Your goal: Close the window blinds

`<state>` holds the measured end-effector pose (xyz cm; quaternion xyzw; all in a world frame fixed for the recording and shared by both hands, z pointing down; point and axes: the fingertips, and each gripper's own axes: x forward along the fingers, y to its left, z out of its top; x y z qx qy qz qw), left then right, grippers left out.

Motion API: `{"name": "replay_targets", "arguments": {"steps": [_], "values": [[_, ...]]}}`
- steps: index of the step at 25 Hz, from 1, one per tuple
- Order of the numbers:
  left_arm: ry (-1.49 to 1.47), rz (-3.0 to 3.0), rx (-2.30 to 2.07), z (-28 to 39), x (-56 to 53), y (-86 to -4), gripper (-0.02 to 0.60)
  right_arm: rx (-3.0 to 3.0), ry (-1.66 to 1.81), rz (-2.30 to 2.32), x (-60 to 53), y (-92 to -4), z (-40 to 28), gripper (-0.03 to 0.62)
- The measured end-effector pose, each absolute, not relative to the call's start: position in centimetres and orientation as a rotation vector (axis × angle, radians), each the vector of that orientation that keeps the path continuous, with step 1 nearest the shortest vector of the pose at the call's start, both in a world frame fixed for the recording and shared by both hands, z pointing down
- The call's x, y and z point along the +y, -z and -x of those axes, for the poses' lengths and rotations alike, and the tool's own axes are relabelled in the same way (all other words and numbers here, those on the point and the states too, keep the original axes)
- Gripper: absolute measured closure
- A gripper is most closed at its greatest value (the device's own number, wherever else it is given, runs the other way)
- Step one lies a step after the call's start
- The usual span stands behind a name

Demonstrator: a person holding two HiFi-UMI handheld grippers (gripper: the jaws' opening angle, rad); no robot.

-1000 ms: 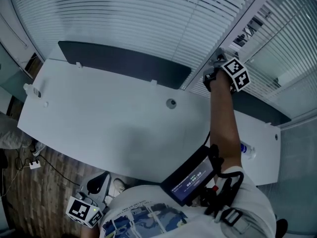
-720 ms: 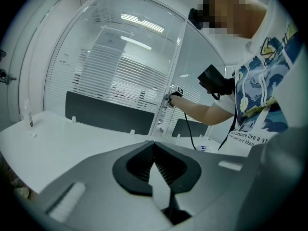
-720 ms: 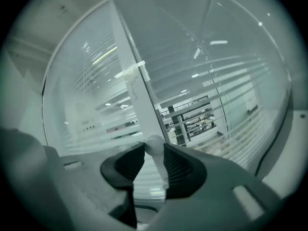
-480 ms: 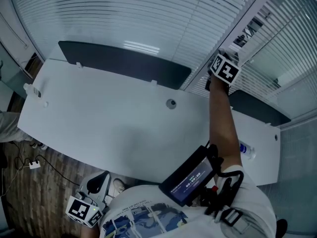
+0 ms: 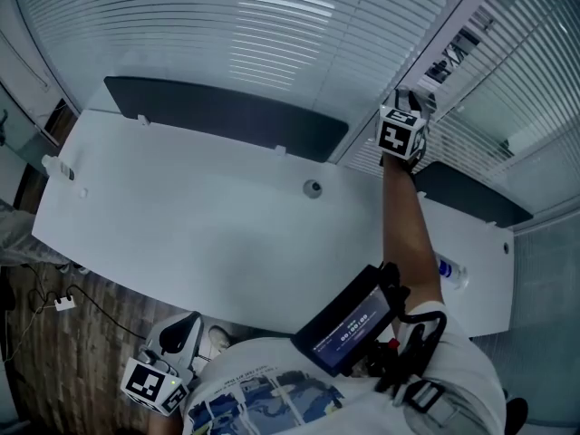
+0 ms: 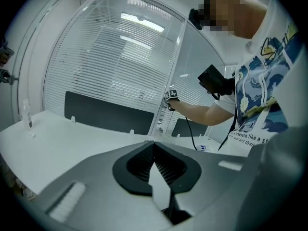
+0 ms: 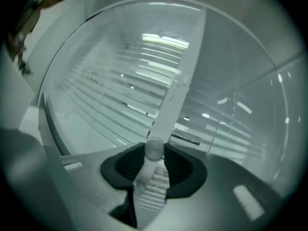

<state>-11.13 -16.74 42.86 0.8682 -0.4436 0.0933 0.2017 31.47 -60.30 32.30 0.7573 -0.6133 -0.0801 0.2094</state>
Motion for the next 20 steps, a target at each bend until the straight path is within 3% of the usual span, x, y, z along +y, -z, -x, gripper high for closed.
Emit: {"name": "replay_targets", "arguments": {"steps": [8, 12, 20], "values": [[-0.263, -2.426, -1.231, 11.0, -17.0, -43.4, 0.58, -2.38, -0.874, -2.425, -60.4, -33.0, -33.0, 0.465], [-0.264, -2.425, -1.224, 10.8, -17.1, -43.2, 0.58, -2.251, -0.762, -2.399, -60.4, -32.7, -33.1, 0.47], [-0.262, -2.427, -1.226, 11.0, -17.2, -43.1, 0.58, -1.816, -0.087, -2.228, -60.3, -32.2, -32.2, 0.471]]}}
